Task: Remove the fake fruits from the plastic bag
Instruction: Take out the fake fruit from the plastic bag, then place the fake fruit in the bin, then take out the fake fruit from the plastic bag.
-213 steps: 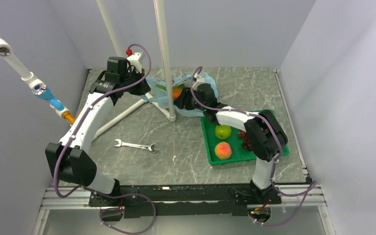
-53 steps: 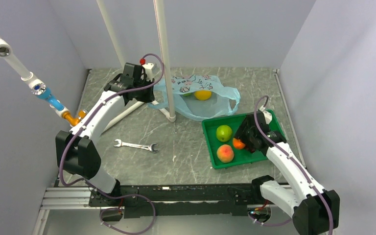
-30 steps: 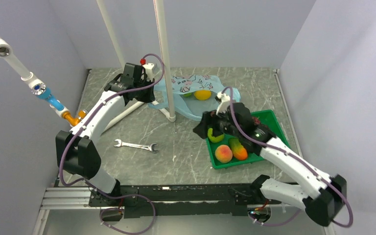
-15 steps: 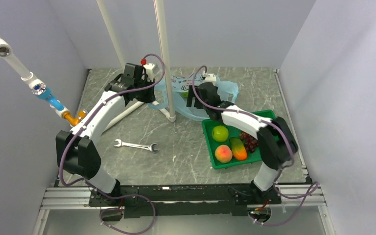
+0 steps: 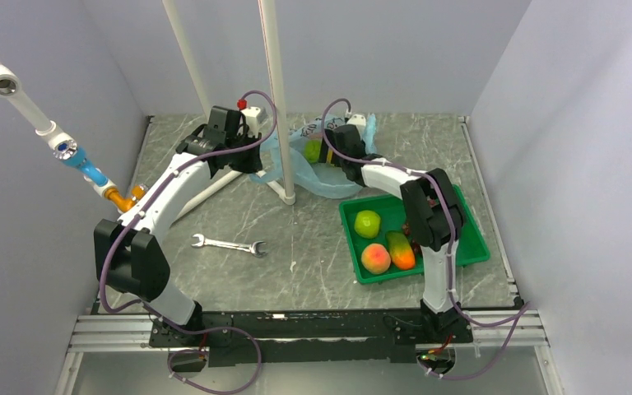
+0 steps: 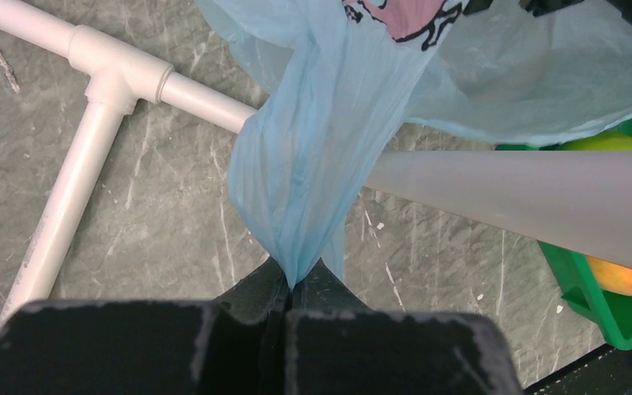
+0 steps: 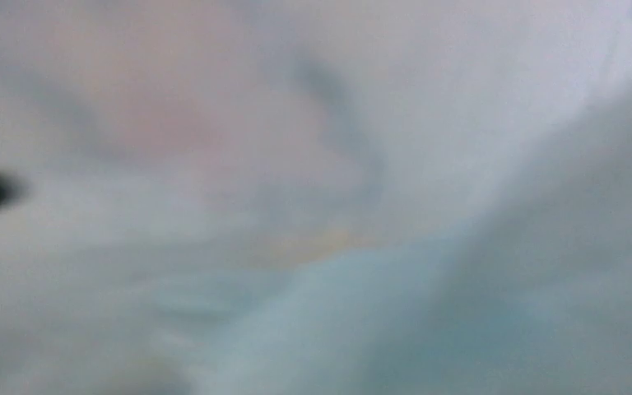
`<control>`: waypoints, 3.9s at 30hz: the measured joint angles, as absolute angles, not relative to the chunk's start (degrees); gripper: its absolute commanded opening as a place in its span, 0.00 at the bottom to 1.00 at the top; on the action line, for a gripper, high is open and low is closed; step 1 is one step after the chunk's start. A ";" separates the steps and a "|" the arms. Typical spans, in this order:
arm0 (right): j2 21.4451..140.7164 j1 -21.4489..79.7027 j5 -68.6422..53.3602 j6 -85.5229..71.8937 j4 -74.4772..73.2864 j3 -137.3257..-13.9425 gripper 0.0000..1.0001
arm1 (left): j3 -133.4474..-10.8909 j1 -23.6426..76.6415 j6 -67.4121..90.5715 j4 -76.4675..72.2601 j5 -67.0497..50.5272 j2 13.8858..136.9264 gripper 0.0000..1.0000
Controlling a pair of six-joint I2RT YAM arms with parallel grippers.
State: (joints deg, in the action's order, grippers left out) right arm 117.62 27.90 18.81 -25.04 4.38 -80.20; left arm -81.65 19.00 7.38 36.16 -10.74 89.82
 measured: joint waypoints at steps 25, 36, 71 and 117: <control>135.44 25.43 19.20 -30.11 -7.49 -103.15 0.61 | -81.65 19.22 8.21 35.31 -12.19 89.82 0.00; 129.69 25.10 9.15 -26.00 0.27 -93.06 0.16 | -81.65 19.22 8.21 35.31 -12.16 89.82 0.00; 71.48 27.24 -17.52 -19.66 2.09 -51.44 0.00 | -81.60 19.22 8.23 35.16 -12.43 89.82 0.00; 67.35 27.53 -0.89 -23.57 -6.98 -49.23 0.79 | -81.54 19.73 8.23 35.18 -12.16 89.84 0.00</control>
